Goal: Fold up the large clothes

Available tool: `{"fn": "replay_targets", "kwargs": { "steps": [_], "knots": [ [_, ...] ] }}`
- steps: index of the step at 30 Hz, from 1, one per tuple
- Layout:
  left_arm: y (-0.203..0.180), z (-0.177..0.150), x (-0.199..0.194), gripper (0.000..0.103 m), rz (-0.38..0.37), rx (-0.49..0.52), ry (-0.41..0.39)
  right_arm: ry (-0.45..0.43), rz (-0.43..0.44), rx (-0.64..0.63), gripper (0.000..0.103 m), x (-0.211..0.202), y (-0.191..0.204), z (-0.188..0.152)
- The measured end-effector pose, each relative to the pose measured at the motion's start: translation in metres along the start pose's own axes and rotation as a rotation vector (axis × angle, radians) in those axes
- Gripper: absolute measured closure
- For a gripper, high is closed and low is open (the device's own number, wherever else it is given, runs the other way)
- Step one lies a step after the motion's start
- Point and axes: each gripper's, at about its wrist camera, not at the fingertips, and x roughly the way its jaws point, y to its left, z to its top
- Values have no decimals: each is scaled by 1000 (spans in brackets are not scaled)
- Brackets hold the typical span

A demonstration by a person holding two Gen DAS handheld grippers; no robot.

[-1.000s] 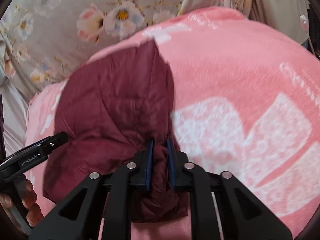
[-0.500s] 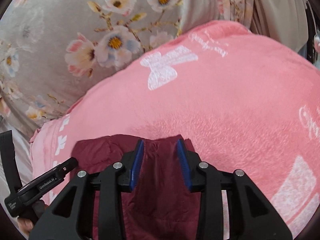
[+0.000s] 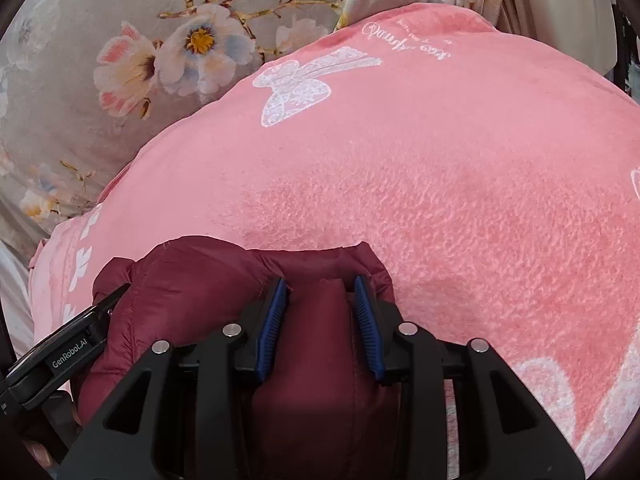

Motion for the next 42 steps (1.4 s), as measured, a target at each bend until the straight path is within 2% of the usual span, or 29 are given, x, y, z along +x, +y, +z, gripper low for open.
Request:
{"fn": "replay_targets", "kwargs": {
  "steps": [9, 42],
  "knots": [
    [-6, -6, 8, 15, 41, 13, -33, -3, -7, -10, 69, 7, 0, -2],
    [-9, -7, 12, 13, 74, 24, -46, -4, -54, -37, 69, 14, 5, -3]
  ]
}}
